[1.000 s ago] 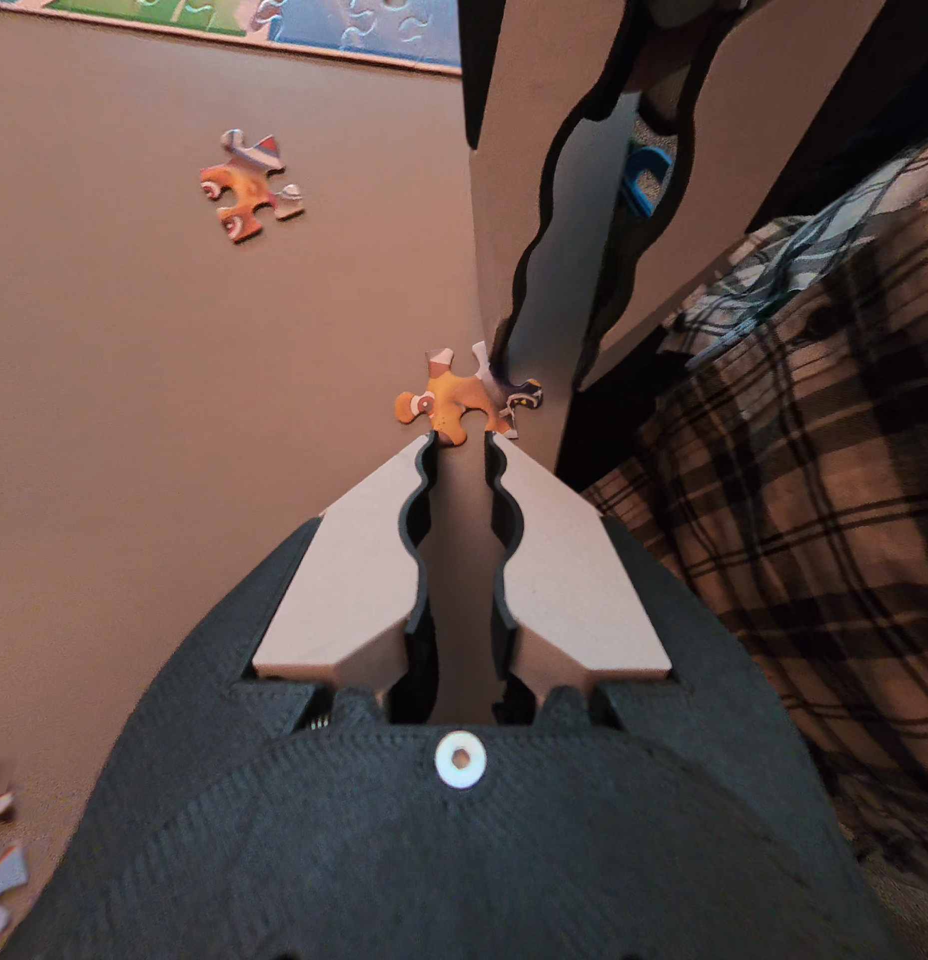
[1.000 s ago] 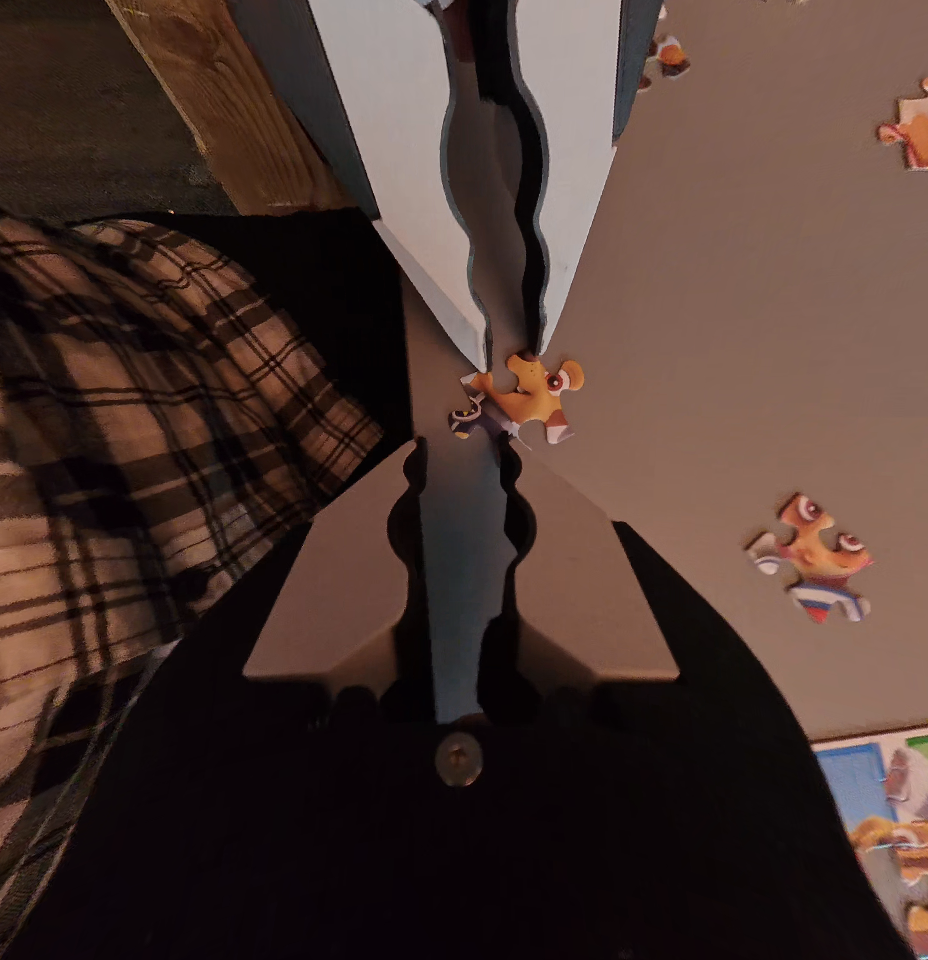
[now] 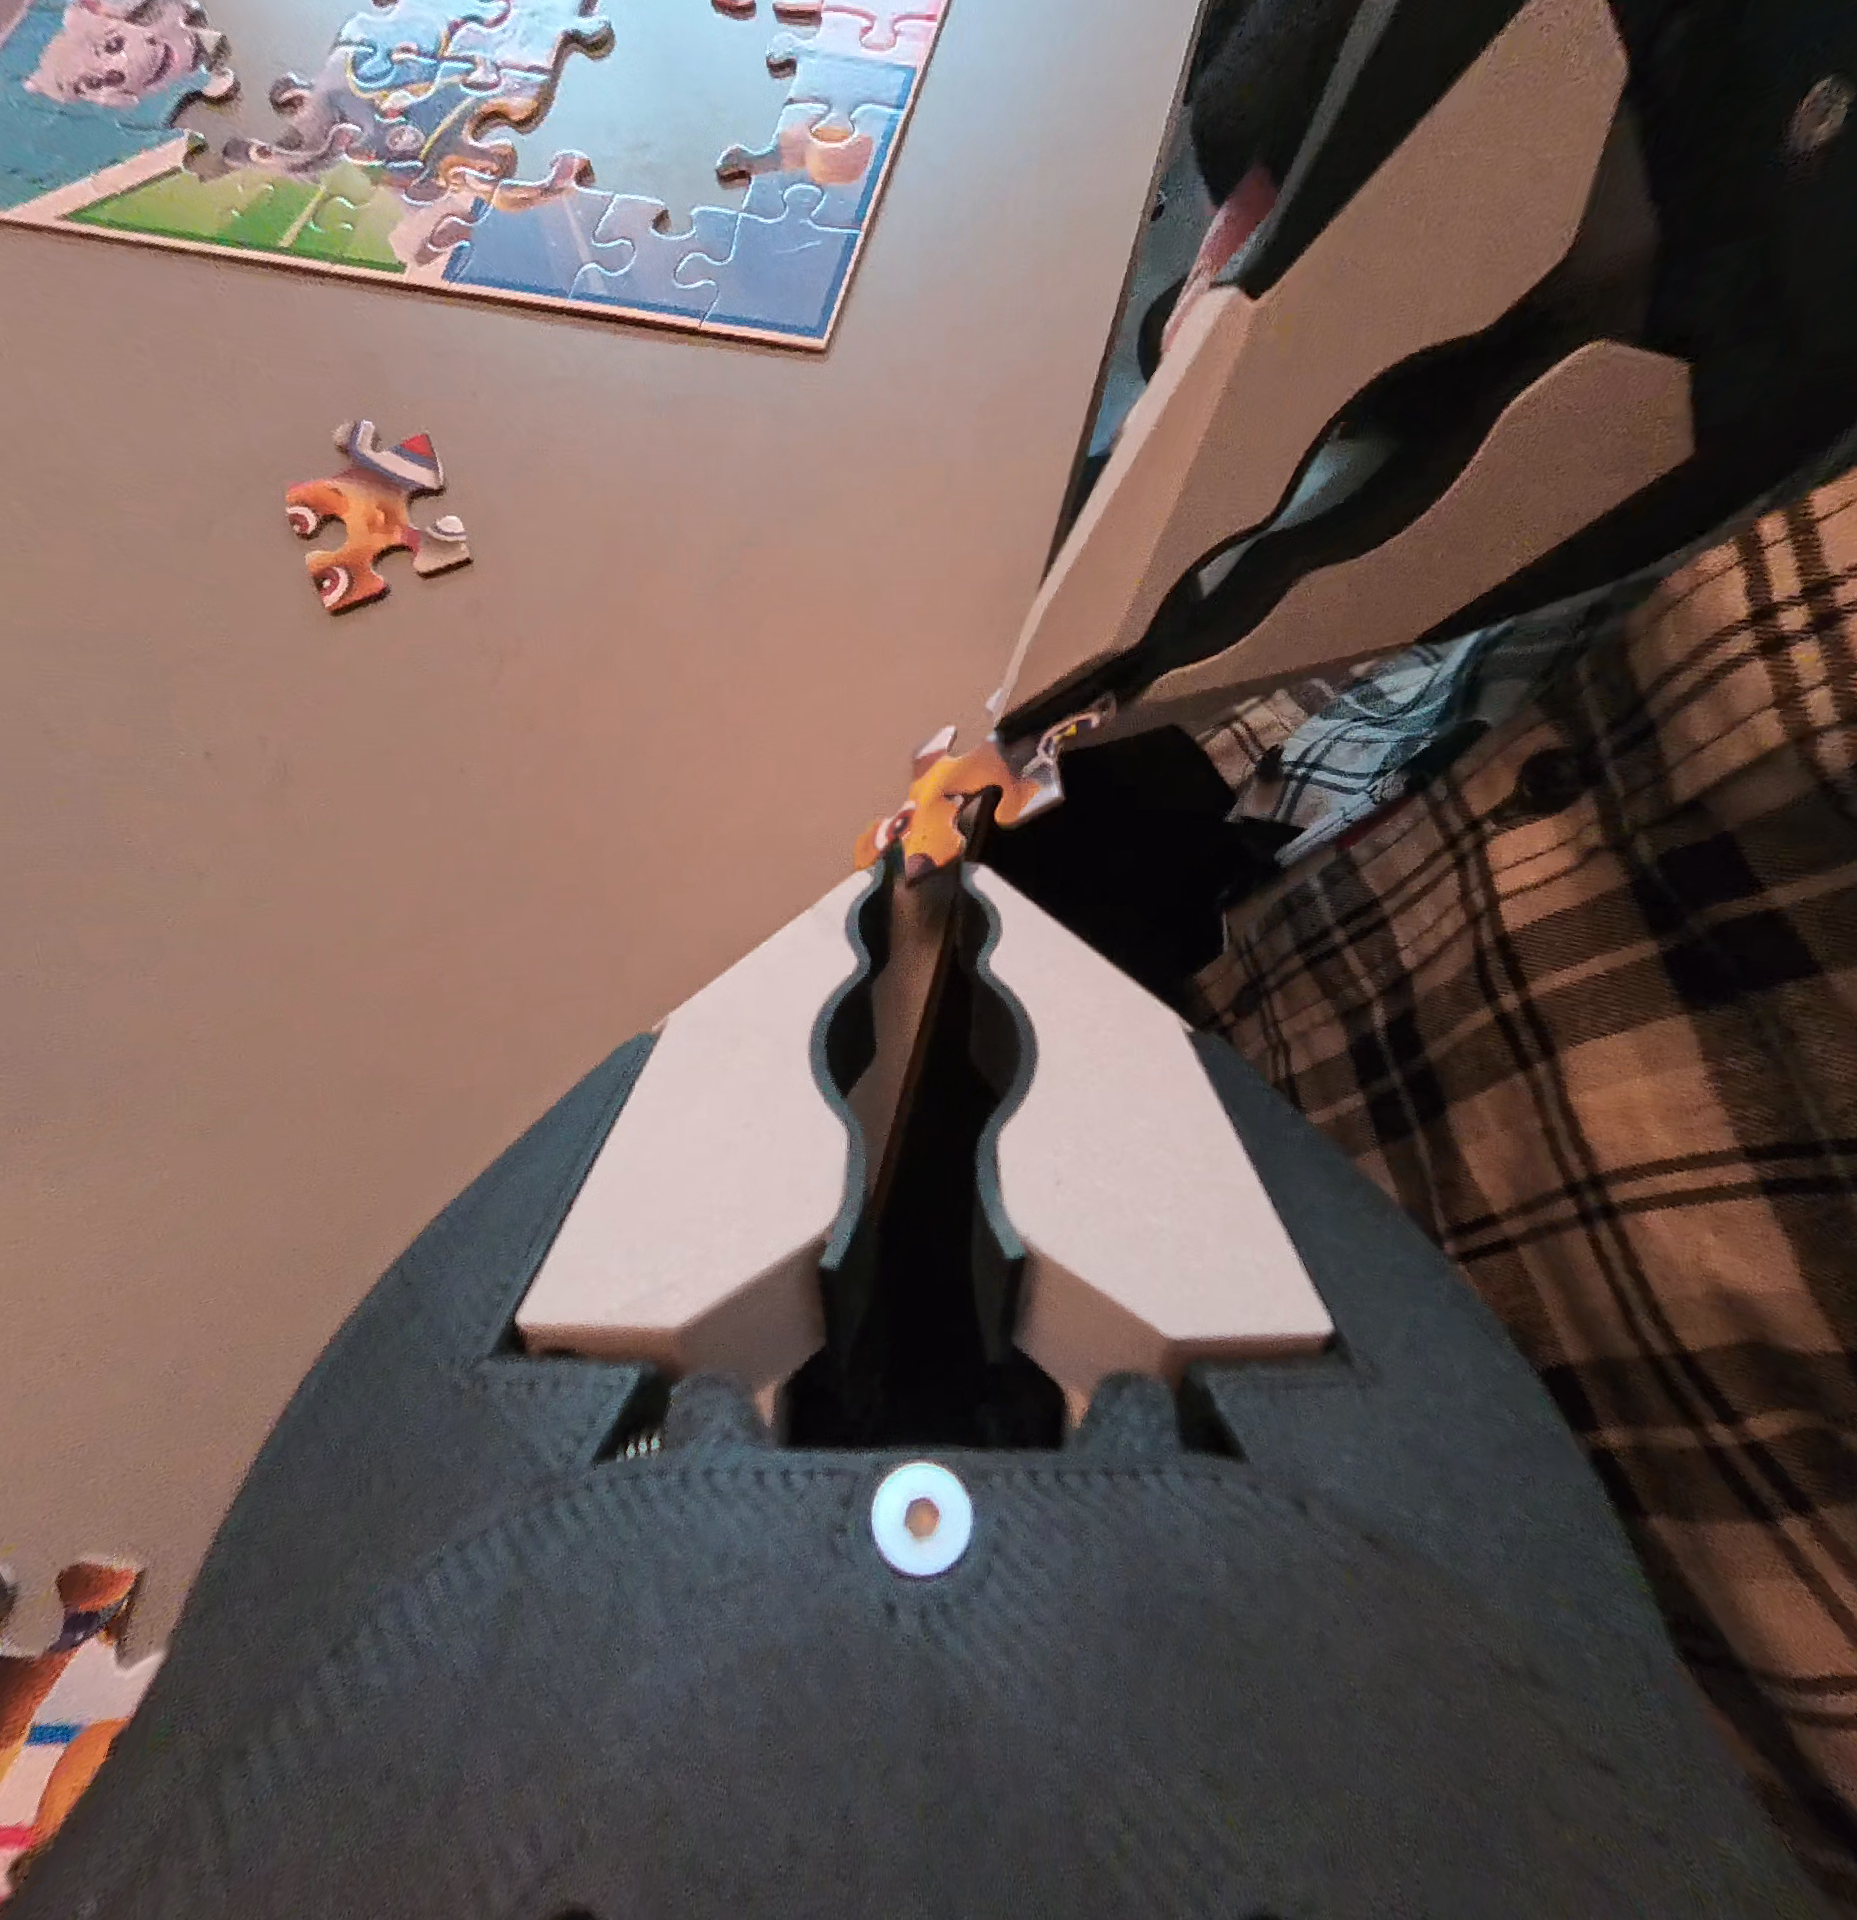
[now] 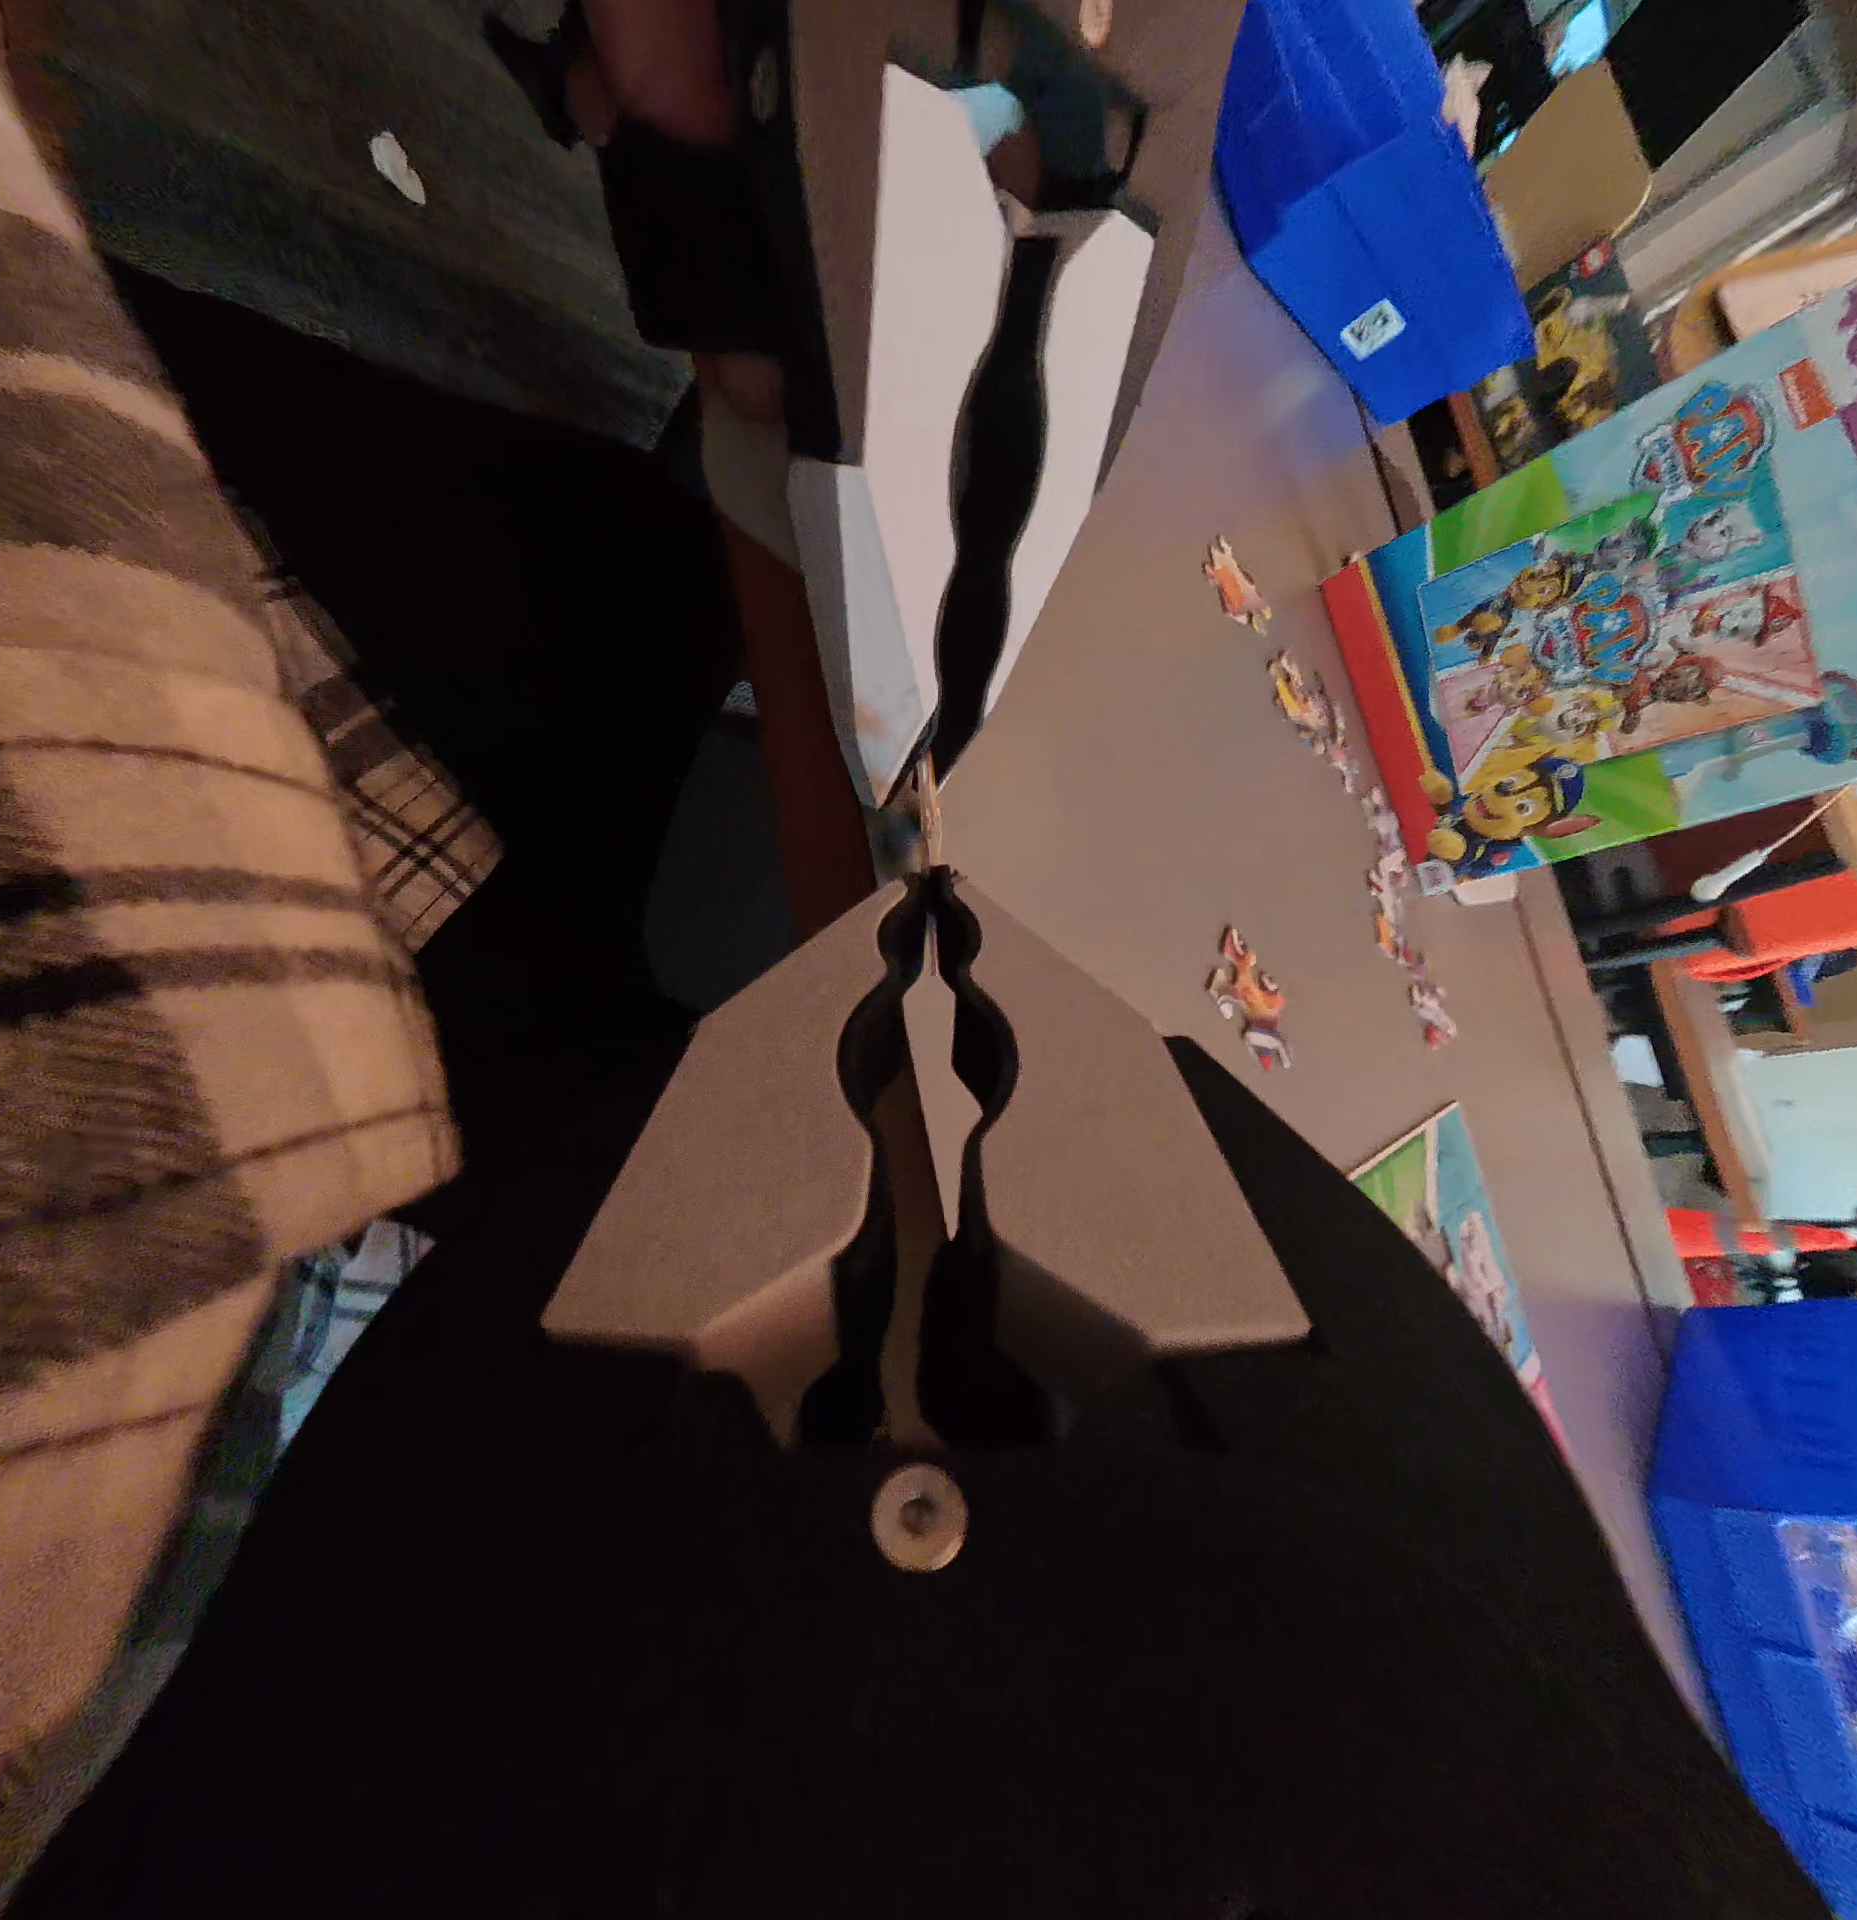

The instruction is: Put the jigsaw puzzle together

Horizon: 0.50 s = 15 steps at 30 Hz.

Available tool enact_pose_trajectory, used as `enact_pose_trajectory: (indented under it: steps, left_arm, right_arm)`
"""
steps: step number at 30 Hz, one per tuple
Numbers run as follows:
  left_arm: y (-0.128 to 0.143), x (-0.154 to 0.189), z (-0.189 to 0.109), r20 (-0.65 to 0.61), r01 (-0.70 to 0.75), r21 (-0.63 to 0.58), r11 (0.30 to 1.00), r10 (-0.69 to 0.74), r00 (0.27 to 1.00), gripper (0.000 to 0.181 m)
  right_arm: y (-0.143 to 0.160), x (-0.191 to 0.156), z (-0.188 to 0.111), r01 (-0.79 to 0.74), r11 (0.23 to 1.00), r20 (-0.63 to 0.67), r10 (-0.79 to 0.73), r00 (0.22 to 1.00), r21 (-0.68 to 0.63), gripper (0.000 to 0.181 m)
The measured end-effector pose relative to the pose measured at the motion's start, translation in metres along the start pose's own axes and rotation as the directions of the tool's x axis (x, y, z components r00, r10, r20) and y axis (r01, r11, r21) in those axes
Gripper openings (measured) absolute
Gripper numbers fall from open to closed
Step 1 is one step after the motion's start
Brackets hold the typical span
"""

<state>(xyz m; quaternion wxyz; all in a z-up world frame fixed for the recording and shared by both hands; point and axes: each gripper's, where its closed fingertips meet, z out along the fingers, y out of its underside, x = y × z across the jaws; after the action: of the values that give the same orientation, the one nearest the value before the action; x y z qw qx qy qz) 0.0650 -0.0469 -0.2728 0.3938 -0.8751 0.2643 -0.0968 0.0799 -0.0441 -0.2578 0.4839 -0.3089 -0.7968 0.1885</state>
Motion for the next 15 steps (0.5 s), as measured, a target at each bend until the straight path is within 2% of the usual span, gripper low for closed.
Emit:
enact_pose_trajectory:
  steps: [5, 9, 12, 15]
  left_arm:
    - [-0.008, 0.003, 0.010, -0.021, 0.001, 0.023, 1.000, 0.000, 1.000, 0.011]
    - [-0.026, 0.002, 0.010, -0.041, 0.001, 0.076, 0.997, 0.002, 0.999, 0.011]
    - [-0.039, -0.004, 0.010, -0.020, -0.030, 0.097, 0.995, 0.032, 0.999, 0.013]
    - [-0.052, -0.013, 0.012, -0.006, -0.055, 0.115, 0.992, 0.056, 0.998, 0.014]
  right_arm:
    - [0.007, 0.005, -0.006, -0.032, 0.999, -0.013, 0.032, 0.999, -0.002, 0.000]
    - [0.008, 0.018, -0.017, -0.072, 0.997, -0.039, 0.072, 0.997, 0.012, 0.000]
    - [0.014, 0.036, -0.030, -0.110, 0.994, -0.087, 0.111, 0.990, 0.018, 0.000]
    - [0.032, 0.063, -0.047, -0.140, 0.990, -0.166, 0.136, 0.977, -0.009, 0.000]
